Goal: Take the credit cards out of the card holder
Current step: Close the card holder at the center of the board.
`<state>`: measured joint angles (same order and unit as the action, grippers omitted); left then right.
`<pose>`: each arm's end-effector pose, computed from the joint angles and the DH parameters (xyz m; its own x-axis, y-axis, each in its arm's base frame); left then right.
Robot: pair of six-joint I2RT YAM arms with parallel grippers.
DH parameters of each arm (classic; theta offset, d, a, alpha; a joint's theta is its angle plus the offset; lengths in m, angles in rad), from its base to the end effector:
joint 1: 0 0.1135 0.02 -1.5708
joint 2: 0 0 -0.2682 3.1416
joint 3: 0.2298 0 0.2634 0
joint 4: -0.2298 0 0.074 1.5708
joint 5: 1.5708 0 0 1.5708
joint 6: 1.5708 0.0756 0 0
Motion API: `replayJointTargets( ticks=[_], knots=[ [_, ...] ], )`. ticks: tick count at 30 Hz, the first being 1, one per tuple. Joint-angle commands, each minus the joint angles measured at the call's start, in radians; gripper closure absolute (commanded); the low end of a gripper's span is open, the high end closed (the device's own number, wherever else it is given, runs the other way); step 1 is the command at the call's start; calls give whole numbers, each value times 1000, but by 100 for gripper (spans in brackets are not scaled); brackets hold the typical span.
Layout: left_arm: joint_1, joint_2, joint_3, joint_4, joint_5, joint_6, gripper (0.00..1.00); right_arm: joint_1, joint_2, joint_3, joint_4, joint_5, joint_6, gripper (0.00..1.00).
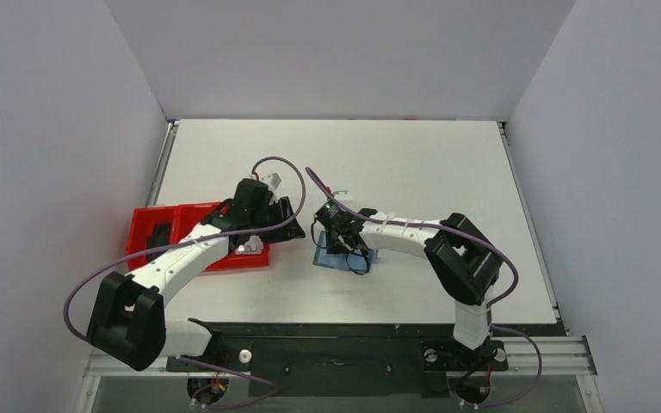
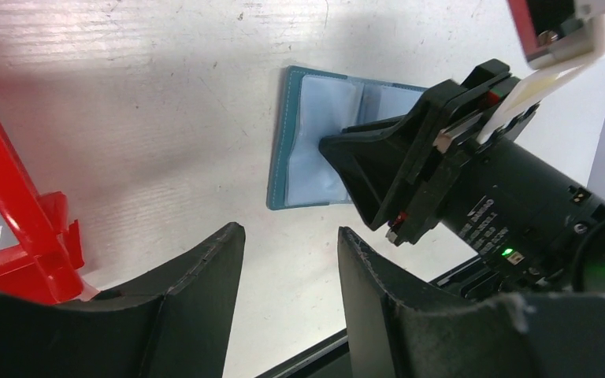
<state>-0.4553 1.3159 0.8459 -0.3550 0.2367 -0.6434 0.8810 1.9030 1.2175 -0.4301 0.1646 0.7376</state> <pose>0.2691 -0.1515 0.2020 -0.8700 -0.2234 -0.4396 0.0606 0.8363 -0.5449 0.2700 0.3078 0.1177 -0.9039 -0.0532 -0.4244 -0.1448 0.9717 0.1867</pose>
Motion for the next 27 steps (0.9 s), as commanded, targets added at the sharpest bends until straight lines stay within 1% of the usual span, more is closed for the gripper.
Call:
replayJointTargets(
  ticks=[1,2,6,10,13,17,20,27],
  knots=[
    [-26,25,-9,62,9,-15,56,-38,83,-121,47,-102,16,83],
    [-35,35,-9,65,8,-20,56,-50,81,-143,57,-110,19,87],
    [-66,82,-10,95,5,-39,59,-81,70,-200,115,-182,21,95],
    [-92,157,-8,146,17,-58,61,-115,68,-248,175,-236,29,100],
    [-102,226,-2,182,38,-71,62,-128,66,-268,198,-248,29,100],
    [-110,294,21,188,10,-66,63,-141,60,-283,212,-258,26,100],
    [-111,330,34,191,5,-58,60,-147,59,-294,223,-267,23,100],
    [-111,398,48,229,62,-55,58,-163,57,-315,251,-288,19,100]
  ],
)
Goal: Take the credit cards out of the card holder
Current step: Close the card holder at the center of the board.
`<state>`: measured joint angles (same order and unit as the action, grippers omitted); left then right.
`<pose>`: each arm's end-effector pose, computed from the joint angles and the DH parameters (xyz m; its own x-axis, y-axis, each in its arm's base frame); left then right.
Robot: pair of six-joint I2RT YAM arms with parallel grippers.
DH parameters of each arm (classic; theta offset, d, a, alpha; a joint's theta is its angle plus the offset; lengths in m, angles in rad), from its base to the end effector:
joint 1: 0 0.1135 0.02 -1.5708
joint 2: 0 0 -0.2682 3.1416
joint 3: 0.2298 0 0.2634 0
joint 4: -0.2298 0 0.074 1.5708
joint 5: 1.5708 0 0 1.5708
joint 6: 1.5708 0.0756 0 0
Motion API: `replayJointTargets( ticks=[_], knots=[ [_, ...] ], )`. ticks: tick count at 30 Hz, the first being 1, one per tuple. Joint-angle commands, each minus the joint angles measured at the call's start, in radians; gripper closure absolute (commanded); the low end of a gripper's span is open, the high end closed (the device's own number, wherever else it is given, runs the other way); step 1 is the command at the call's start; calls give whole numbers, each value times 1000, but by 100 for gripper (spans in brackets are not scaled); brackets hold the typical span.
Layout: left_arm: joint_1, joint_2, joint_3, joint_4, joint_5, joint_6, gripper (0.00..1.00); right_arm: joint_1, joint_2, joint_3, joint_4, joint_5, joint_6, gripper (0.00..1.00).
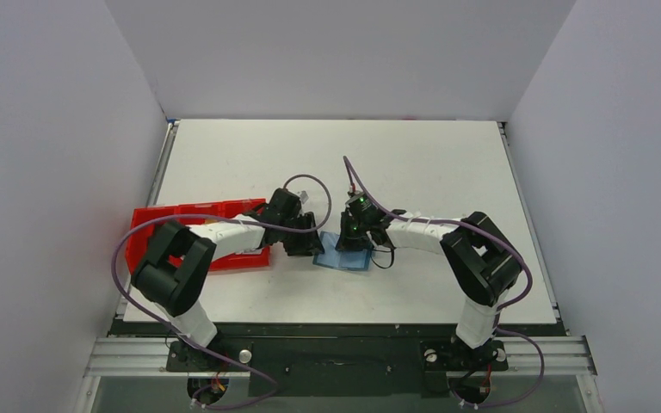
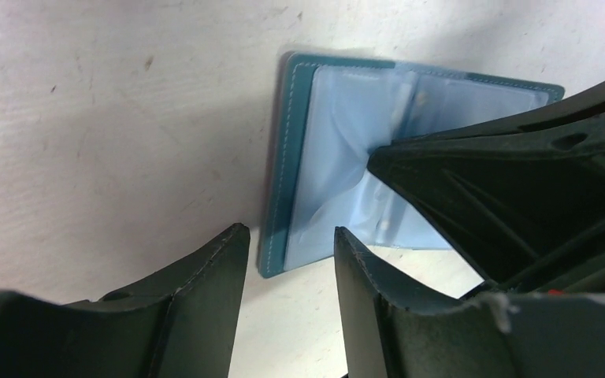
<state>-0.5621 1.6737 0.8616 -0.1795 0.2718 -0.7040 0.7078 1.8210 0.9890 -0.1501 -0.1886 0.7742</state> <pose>0.2836 -0.2026 0.1125 -0.9526 -0.1369 -0.2718 0.0278 0.8503 -0.5256 0.2839 0.2616 0.1008 -0.9536 0.0879 -0.2880 -0.0714 0.8633 0.4997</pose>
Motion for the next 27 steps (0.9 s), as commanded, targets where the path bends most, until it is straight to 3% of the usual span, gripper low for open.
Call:
replayJointTargets(
  ticks=[1,7,10,15,22,27],
  knots=[
    [-4,51,35,54,31,7,58,10,140,-89,-26,64,-17,100],
    [-8,81,51,47,30,16,62,7,140,-92,-16,55,-18,100],
    [-14,83,55,50,33,13,72,7,133,-90,-15,51,-19,100],
    [-18,73,60,49,39,-5,100,6,118,-79,-15,43,-23,100],
    [-18,10,58,38,23,-40,100,3,72,-53,-30,37,-30,100],
    [-18,-35,61,18,13,-45,100,2,10,-28,-56,38,-36,85]
  ],
)
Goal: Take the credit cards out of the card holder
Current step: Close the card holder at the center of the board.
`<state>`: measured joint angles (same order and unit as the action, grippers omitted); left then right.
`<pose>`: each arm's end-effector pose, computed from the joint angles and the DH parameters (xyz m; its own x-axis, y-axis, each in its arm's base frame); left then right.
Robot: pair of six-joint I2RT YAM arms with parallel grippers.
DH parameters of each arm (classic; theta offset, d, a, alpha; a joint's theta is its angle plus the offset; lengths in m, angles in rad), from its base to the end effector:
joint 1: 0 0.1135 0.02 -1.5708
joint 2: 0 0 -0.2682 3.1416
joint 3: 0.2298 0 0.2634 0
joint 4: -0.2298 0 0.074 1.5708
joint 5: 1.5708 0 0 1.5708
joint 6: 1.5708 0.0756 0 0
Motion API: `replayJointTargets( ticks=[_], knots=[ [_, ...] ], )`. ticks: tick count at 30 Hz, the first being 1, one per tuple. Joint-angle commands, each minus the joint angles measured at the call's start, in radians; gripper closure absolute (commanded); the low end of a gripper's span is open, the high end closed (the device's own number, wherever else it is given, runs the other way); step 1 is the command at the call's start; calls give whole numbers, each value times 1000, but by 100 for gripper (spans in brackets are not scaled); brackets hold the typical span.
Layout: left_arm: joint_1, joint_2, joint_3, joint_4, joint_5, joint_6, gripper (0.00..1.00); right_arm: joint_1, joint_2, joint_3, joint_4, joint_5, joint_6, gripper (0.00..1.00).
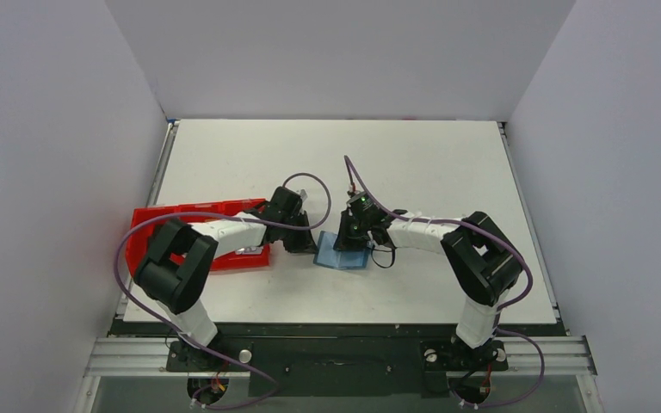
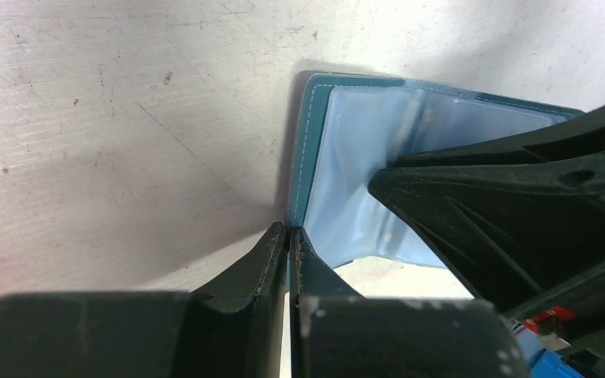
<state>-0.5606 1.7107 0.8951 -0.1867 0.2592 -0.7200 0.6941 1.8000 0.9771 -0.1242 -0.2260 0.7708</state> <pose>0.2913 -0.2057 0.1095 -0.9525 -0.1546 -0.2623 0.0036 0.8557 -0.5174 0.2855 0.2597 0.1076 -0.9520 0.0911 -0.2922 -0.0847 0.8391 0.5374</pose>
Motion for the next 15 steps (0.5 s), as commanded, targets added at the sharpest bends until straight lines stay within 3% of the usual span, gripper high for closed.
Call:
replayJointTargets(
  ticks=[1,5,15],
  knots=[
    [-19,-77,26,20,20,-30,100,15,9,-6,-92,76,-33,83],
    [-19,-105,16,15,7,-35,100,15,-53,26,-125,81,-41,71],
    [-21,-129,11,12,10,-34,100,-12,-220,47,-245,190,-50,64]
  ],
)
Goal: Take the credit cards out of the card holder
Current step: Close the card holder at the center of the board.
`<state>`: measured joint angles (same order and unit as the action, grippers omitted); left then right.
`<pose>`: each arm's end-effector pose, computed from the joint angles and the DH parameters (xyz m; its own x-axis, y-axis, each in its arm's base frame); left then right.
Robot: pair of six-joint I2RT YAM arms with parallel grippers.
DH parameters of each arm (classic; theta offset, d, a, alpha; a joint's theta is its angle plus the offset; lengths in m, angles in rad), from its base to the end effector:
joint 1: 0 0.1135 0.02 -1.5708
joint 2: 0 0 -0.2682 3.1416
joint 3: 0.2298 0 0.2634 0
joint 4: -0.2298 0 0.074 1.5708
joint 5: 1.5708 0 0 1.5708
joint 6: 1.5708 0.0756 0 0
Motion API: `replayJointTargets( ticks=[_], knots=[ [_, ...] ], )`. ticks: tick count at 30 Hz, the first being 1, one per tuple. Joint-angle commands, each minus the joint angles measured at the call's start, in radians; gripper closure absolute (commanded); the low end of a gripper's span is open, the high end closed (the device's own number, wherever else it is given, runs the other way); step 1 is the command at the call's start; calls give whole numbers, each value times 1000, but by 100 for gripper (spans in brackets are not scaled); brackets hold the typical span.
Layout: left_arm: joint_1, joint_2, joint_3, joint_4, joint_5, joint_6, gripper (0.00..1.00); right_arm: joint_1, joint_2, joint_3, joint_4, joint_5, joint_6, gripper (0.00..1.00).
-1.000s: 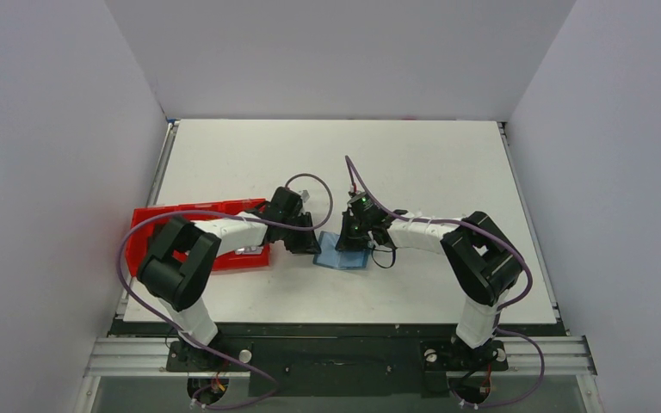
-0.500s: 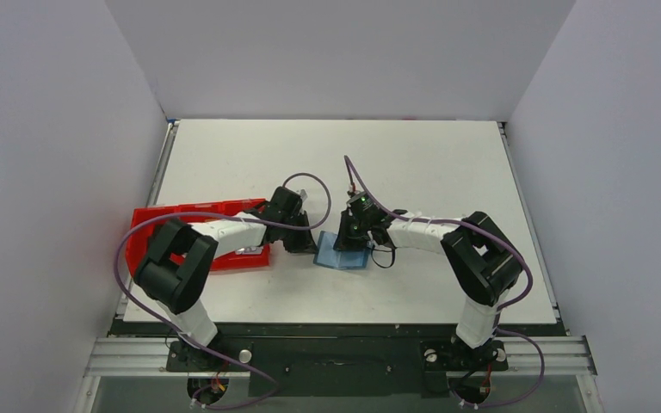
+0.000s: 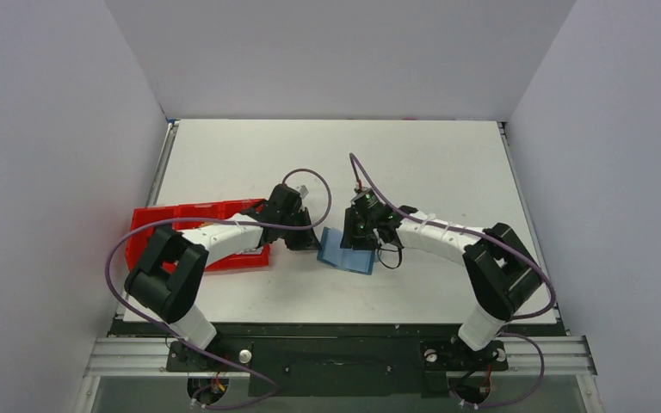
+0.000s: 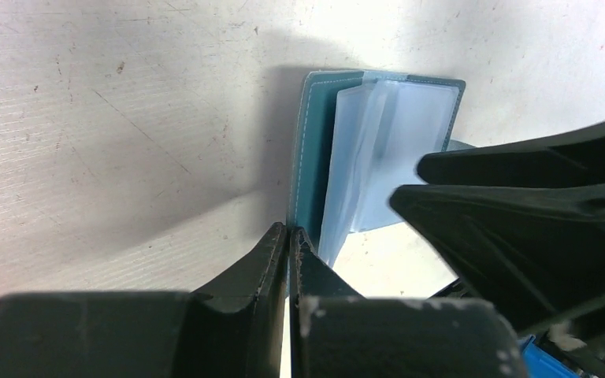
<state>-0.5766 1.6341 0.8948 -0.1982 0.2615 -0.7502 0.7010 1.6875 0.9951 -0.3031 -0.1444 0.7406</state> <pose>0.2860 -0.2093 0.1342 -0.9409 -0.1738 -0.2909 0.0184 0.8310 -0.5559 0.2741 0.2456 0.1375 -0.9443 0.0768 -0.3201 -0.0826 0.8860 0.4562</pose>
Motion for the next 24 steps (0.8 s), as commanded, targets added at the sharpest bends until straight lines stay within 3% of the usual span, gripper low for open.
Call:
replayJointTargets(
  ticks=[1,8,24],
  knots=[
    [-5,-53,13,19,7,-3,100,-23,-140,21,-93,125,-21,64],
    [-8,-62,16,14,5,-3,100,-25,-266,-41,-213,321,-38,59],
    [-14,-106,16,-33,-46,-4,100,-23,-194,-90,-188,335,-24,66]
  ],
)
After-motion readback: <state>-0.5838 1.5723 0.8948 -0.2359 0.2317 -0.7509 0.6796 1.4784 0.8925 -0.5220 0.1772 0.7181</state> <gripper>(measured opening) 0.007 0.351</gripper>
